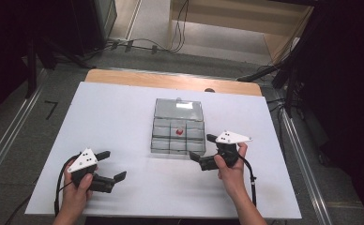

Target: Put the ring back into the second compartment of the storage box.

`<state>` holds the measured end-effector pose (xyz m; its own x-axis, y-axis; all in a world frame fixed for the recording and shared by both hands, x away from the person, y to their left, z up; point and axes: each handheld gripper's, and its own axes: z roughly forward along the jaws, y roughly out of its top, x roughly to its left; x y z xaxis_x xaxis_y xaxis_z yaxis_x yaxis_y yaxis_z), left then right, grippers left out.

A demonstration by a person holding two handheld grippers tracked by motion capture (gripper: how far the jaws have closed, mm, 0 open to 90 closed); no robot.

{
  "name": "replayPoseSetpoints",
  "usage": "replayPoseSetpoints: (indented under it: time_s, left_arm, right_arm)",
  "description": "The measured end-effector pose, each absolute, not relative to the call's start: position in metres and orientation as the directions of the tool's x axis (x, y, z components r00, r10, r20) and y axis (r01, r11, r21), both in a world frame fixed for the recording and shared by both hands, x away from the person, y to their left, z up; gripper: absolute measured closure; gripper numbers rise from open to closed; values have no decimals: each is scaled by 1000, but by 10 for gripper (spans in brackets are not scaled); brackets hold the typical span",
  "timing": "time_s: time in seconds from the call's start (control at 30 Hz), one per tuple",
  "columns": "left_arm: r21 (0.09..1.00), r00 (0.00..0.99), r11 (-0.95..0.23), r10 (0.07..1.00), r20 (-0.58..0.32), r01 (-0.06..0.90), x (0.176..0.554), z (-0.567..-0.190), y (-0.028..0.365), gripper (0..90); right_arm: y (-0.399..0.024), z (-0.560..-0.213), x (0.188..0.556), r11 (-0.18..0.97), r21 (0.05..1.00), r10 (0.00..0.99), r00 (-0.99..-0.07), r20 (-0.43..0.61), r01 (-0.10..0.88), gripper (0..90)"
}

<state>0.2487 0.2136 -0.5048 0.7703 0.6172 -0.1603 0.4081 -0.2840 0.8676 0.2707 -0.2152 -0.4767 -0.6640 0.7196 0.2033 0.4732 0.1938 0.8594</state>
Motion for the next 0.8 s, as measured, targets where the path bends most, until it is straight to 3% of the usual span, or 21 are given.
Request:
replayPoseSetpoints:
  time_s: [0.8]
  left_arm:
    - [871, 771, -295, 621, -138, 394, 246, -504, 212, 0]
  right_arm:
    - [-279, -494, 225, 163, 883, 749, -638, 180, 441, 0]
